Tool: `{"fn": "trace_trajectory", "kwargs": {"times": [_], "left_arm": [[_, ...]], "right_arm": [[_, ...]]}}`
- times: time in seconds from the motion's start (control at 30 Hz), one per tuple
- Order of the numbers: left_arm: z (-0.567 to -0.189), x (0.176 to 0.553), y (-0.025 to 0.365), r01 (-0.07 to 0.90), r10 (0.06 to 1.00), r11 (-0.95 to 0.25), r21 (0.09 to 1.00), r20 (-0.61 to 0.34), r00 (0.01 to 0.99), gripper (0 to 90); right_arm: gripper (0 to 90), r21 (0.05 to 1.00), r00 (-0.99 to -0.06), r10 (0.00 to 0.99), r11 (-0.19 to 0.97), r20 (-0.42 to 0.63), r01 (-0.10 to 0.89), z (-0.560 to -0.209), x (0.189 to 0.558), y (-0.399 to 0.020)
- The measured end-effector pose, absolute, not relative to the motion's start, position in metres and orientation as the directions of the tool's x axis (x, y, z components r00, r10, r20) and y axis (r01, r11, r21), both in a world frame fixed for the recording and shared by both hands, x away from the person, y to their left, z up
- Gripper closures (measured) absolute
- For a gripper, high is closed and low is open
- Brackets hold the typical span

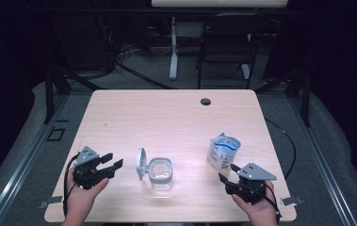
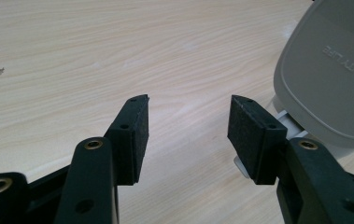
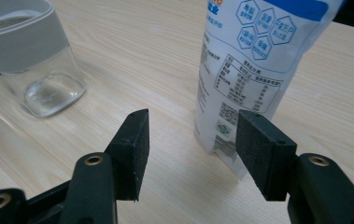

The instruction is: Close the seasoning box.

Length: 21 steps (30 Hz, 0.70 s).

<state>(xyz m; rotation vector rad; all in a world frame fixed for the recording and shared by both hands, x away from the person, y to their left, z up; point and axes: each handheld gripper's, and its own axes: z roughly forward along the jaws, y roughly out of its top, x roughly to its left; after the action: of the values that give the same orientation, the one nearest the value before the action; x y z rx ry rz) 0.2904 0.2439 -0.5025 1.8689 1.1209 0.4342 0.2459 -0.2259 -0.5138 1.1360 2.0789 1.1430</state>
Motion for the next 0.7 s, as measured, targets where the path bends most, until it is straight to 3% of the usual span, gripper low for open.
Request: {"fn": "trace_trajectory", "kwargs": {"times": [0.7], "left_arm": [[-0.514,0.281,0.246,0.522,0.837,-0.195,0.831,-0.136,0.529,48.8]], "right_arm": [[42.0,0.835,-0.495,0.869,0.287,-0.019,0.47,-0.516,0.268,-0.251]]}}
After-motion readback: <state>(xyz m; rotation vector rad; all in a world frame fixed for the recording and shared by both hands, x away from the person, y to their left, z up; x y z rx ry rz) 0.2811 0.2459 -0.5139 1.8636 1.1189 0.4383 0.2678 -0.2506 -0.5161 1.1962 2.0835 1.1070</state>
